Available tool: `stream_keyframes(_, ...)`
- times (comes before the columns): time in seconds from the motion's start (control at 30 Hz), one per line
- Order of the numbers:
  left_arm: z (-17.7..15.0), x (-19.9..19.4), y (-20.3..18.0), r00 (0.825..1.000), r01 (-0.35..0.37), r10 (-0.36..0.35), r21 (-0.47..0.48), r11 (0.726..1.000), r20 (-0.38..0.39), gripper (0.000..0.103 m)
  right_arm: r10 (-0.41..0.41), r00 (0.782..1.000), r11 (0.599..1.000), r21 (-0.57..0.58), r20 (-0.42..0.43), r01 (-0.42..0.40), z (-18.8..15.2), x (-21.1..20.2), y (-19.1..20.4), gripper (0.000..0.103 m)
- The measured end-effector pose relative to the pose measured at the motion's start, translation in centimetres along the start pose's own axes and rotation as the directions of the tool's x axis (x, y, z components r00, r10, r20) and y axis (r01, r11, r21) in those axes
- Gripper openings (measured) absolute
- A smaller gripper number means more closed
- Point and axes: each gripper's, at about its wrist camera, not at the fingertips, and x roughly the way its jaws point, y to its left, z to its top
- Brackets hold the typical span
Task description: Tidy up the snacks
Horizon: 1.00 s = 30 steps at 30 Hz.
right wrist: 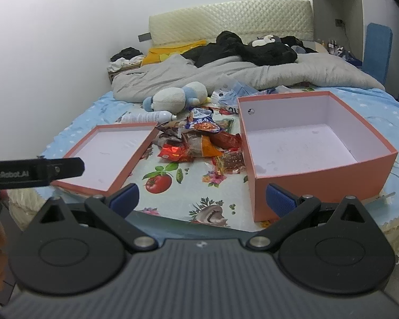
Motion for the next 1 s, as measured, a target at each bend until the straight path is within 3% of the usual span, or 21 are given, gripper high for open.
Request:
stream_keyframes(0.3,-0.5,1.4,0.6,1.000,0.023,-0.023,-0.017,1.000,0.004,0.103,-0.030,1.000,1.000,-0.001,-0.001,0.030,-0.9,1.1,-0.3,0.103)
stream_keyframes(0.37,-0.4,2.0,0.7,0.999,0.037,-0.037,-0.012,0.999,-0.006,0.103,-0.033,0.999,0.999,-0.004,0.003,0.033,-0.9,1.6,-0.3,0.094)
stream_keyframes(0.47,0.0,3.4,1.1,0.999,0.047,-0.047,-0.015,0.999,-0.004,0.103,-0.020,1.000,0.999,-0.033,0.010,0.020,-1.0,2.4,0.0,0.090)
stream_keyframes(0.63,0.6,6.7,1.2,0.998,0.053,-0.053,0.015,0.998,-0.033,0.103,-0.024,1.000,0.992,-0.125,0.012,0.026,-1.3,4.9,1.2,0.076)
stream_keyframes(1.0,1.0,16.0,2.3,0.982,0.121,-0.124,-0.027,0.992,-0.143,0.098,-0.018,1.000,0.960,-0.278,0.003,0.018,-2.7,11.7,3.0,0.066)
